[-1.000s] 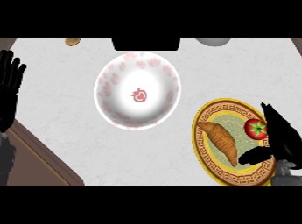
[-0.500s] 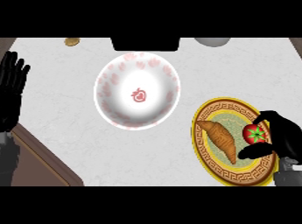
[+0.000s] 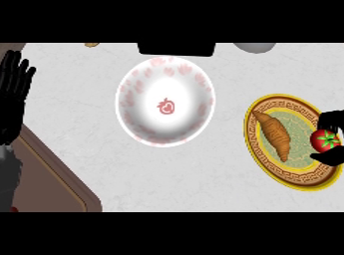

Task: Pick the tomato from the plate and place it in the bowl

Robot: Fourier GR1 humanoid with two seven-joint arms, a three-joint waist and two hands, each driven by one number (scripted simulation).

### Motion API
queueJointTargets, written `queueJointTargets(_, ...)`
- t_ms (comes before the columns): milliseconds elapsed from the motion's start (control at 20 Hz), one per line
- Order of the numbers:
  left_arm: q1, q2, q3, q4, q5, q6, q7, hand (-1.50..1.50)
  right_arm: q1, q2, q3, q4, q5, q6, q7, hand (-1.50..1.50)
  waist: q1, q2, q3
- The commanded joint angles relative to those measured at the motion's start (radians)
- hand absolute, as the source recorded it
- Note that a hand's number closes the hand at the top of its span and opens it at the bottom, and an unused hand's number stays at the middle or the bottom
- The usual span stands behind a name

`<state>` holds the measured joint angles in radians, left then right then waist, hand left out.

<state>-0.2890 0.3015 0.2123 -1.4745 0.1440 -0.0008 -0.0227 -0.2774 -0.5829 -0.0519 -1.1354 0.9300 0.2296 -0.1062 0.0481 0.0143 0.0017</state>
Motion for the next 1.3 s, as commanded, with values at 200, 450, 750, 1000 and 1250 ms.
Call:
queueJointTargets(200, -0.003, 0.019, 0.019, -0.006, 0.015, -0.012, 0.021, 0.0, -0.271, -0.186, -0.028, 0.411, 0.015, -0.023, -0.406, 1.5, -0.001, -0.001, 0.001)
queueJointTargets(450, -0.024, 0.001, 0.003, 0.002, -0.009, 0.015, 0.031, 0.0, -0.428, -0.184, -0.078, 0.517, 0.029, -0.115, -0.414, 1.5, -0.018, -0.005, 0.0)
queueJointTargets(750, 0.039, -0.007, 0.016, -0.048, 0.003, 0.014, 0.032, 0.0, -0.468, -0.208, -0.136, 0.41, -0.103, 0.042, -0.548, 1.5, -0.04, -0.015, -0.002)
queueJointTargets(1000, 0.053, 0.002, 0.024, -0.034, 0.001, -0.001, 0.009, 0.0, -0.563, -0.231, -0.18, 0.287, -0.201, 0.197, -0.536, 1.5, -0.049, -0.021, -0.003)
queueJointTargets(1250, 0.078, 0.011, 0.038, -0.005, 0.001, -0.021, -0.027, 0.0, -0.617, -0.135, -0.233, 0.173, -0.353, 0.381, -0.406, 1.5, -0.059, -0.026, -0.004)
